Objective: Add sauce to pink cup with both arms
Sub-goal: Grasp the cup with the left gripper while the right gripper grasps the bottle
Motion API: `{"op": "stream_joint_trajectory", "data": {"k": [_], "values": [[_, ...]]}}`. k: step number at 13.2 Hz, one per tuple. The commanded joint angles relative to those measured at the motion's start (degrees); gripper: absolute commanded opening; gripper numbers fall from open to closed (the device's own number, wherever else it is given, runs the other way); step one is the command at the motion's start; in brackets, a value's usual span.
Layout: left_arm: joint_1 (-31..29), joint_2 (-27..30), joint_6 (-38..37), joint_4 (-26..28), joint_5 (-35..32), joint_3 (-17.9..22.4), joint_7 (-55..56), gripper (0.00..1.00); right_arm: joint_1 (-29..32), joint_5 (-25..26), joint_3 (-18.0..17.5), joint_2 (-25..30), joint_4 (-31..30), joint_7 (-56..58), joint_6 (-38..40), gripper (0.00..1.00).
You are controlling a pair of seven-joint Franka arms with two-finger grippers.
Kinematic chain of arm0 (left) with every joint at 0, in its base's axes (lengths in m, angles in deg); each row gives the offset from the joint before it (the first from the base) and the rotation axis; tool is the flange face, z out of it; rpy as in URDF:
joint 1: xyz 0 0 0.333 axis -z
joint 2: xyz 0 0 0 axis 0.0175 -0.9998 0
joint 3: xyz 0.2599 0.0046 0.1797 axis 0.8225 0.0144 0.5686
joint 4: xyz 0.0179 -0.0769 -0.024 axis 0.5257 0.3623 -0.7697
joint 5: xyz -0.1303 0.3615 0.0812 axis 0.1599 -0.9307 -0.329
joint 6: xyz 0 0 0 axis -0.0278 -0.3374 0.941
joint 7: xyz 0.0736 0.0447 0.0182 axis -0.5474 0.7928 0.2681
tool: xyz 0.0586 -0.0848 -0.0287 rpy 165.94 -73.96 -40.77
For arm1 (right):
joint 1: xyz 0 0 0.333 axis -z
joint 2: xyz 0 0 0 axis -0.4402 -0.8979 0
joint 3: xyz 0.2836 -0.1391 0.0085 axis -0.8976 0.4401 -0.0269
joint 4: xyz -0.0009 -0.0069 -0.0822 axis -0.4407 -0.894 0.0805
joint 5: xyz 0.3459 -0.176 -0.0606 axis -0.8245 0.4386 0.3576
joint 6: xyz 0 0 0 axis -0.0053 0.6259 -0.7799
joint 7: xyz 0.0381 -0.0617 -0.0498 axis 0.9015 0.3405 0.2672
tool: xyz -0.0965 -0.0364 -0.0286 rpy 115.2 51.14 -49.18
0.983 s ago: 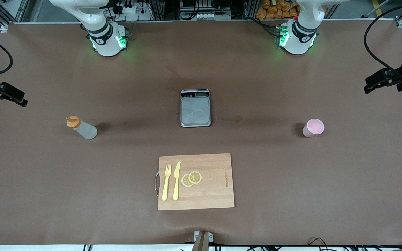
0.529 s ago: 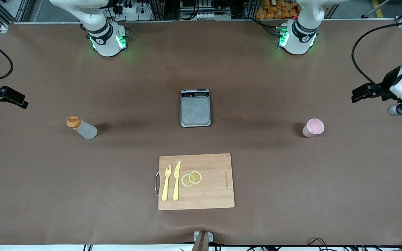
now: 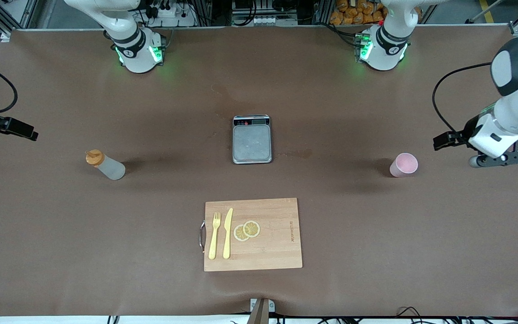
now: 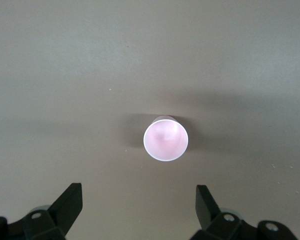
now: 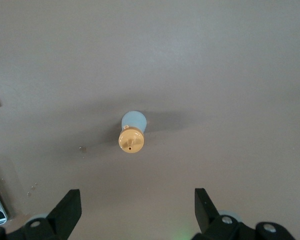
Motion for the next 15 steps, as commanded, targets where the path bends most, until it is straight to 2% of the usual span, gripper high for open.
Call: {"op": "stream_joint_trajectory", "data": {"k": [1, 4, 6, 9, 14, 15], "values": [[-0.35, 2.50, 8.56, 8.67, -0.98, -0.34, 0.39, 1.00, 0.85, 0.38, -0.67, -0.97, 0.55, -3.33, 1.39, 1.00], [-1.40, 0.84, 18.32, 14.66, -0.98, -0.25, 0.57, 1.00, 2.24, 0.55, -0.67, -4.04, 0.72, -3.87, 1.39, 1.00], [-1.68, -1.44, 22.29, 16.43, -0.98, -0.25, 0.57, 1.00, 3.39, 0.29, -0.67, -6.24, 0.90, -3.69, 1.39, 1.00], [-1.68, -4.35, 23.36, 16.52, -0.98, -0.25, 0.57, 1.00, 5.50, -2.51, -0.76, -9.58, 1.60, -5.00, 1.48, 1.00], [-1.94, -8.03, 24.41, 16.52, -0.98, -0.25, 0.66, 1.00, 6.29, -3.57, -0.76, -16.78, 3.18, -12.73, 1.30, 1.00], [-1.94, -9.00, 24.94, 16.52, -0.98, -0.16, 0.66, 1.00, 7.34, -5.66, -0.76, -18.19, 3.44, -12.92, 1.30, 1.00]]}}
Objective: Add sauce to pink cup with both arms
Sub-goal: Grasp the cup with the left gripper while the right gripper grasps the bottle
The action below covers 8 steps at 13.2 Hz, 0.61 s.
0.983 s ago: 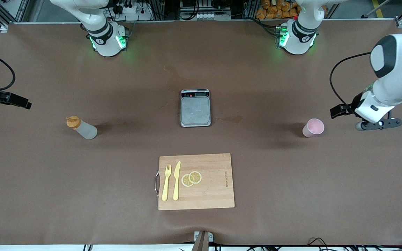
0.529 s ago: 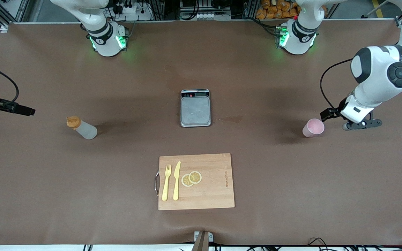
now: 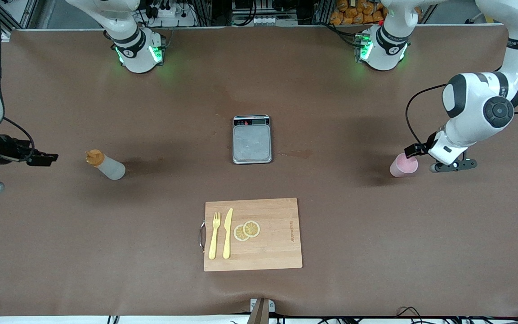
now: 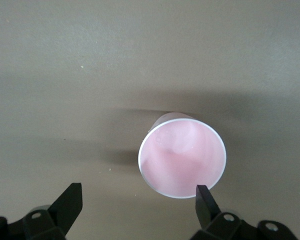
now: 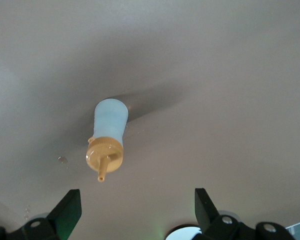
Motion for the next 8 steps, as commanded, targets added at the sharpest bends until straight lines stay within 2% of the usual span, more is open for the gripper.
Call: {"op": "stream_joint_trajectory", "data": {"k": [1, 4, 6, 7, 8], "values": [[-0.59, -2.41, 2.29, -0.02, -0.98, -0.21, 0.74, 1.00, 3.08, -4.73, -0.72, -4.85, 3.05, -2.11, 1.05, 1.00], [-0.50, -3.82, 2.56, -0.46, -0.89, -0.21, 1.01, 1.00, 5.81, -11.50, -0.72, -9.59, 3.22, -3.42, 2.54, 1.00], [-0.50, -4.87, 2.64, -0.81, -0.89, -0.21, 1.01, 1.00, 6.07, -11.69, -0.72, -12.14, 3.66, -5.44, 2.02, 1.00], [-0.50, -5.40, 2.82, -0.90, -0.89, -0.21, 1.01, 0.98, 6.33, -11.95, -0.80, -14.50, 5.14, -6.06, 2.02, 1.00], [-0.50, -5.75, 3.43, -0.90, -0.89, -0.21, 1.01, 0.90, 6.86, -12.39, -0.80, -16.62, 7.16, -6.15, 2.11, 1.00]]}}
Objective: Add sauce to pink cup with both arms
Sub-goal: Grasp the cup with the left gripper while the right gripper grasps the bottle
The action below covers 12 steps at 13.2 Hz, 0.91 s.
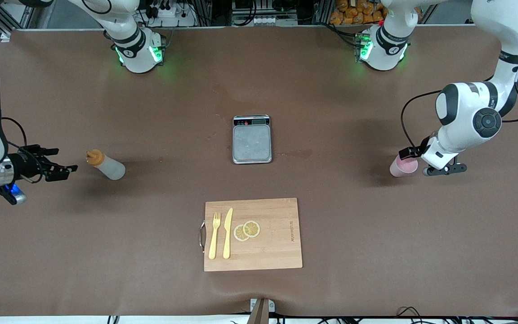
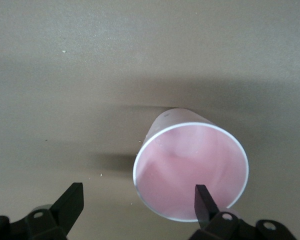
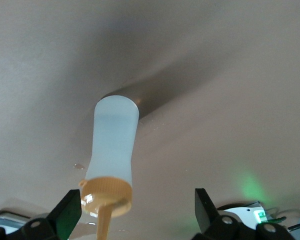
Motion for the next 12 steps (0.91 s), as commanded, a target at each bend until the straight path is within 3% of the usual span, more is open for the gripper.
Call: {"op": "stream_joint_trajectory", "data": {"k": [1, 2, 4, 5, 9, 12], "values": [[-0.39, -1.65, 1.31, -0.76, -0.89, -0.23, 1.18, 0.80, 1.30, -2.39, -0.85, -5.84, 5.93, -2.19, 1.35, 1.00], [-0.39, -1.65, 1.22, -0.76, -0.89, -0.23, 1.27, 0.64, 1.39, -3.54, -0.85, -6.98, 5.93, -2.19, 1.35, 1.00], [-0.39, -2.18, 1.22, -0.94, -0.89, -0.23, 1.44, 0.13, 1.92, -7.05, -0.85, -9.09, 5.93, -2.36, 1.26, 1.00], [-0.30, -2.27, 1.22, -1.20, -0.89, -0.23, 1.45, 0.00, 1.92, -7.50, -0.76, -10.15, 6.02, -2.37, 1.18, 1.00], [-0.21, -1.04, 0.43, -1.29, -0.89, -0.49, 1.36, 0.00, 1.74, -9.25, -0.85, -13.31, 6.02, -2.54, -1.11, 1.00], [0.14, 3.34, -3.50, -2.51, -0.89, -1.89, 0.74, 0.00, 1.04, -11.36, -0.94, -15.16, 6.02, -4.56, -1.20, 1.00]]}}
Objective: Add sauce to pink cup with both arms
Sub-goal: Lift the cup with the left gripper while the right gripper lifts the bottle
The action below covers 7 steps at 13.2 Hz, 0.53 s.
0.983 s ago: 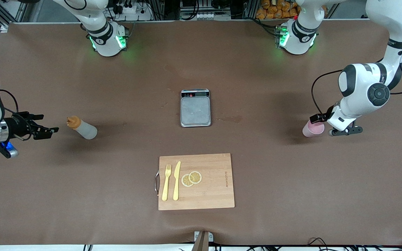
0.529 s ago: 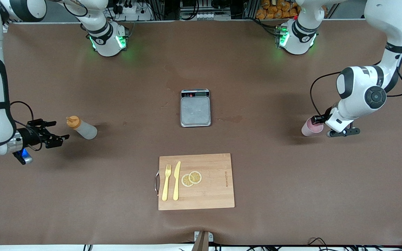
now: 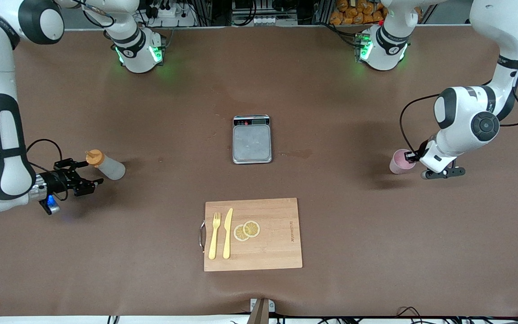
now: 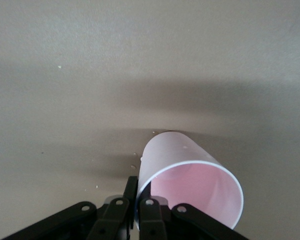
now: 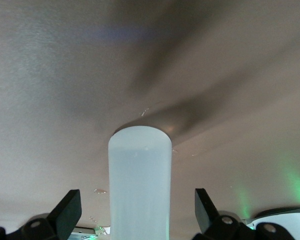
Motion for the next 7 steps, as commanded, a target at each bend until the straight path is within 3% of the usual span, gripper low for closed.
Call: {"op": "stream_joint_trajectory", "data": {"k": [1, 5, 7], "values": [[0.04, 5.52, -7.64, -2.56, -0.89, -2.97, 0.98, 0.00, 0.20, -2.31, -0.73, -2.09, 1.99, -2.63, 0.63, 1.00], [0.04, 7.11, -23.82, -14.15, -0.54, -9.90, 6.15, 0.00, 0.20, -4.42, -0.73, -2.80, 1.46, -2.63, 1.06, 1.00], [-0.14, 7.29, -27.27, -17.33, -0.45, -14.56, 11.07, 0.00, 0.20, -4.33, -0.73, -3.50, 1.37, -2.63, 1.07, 1.00]]}}
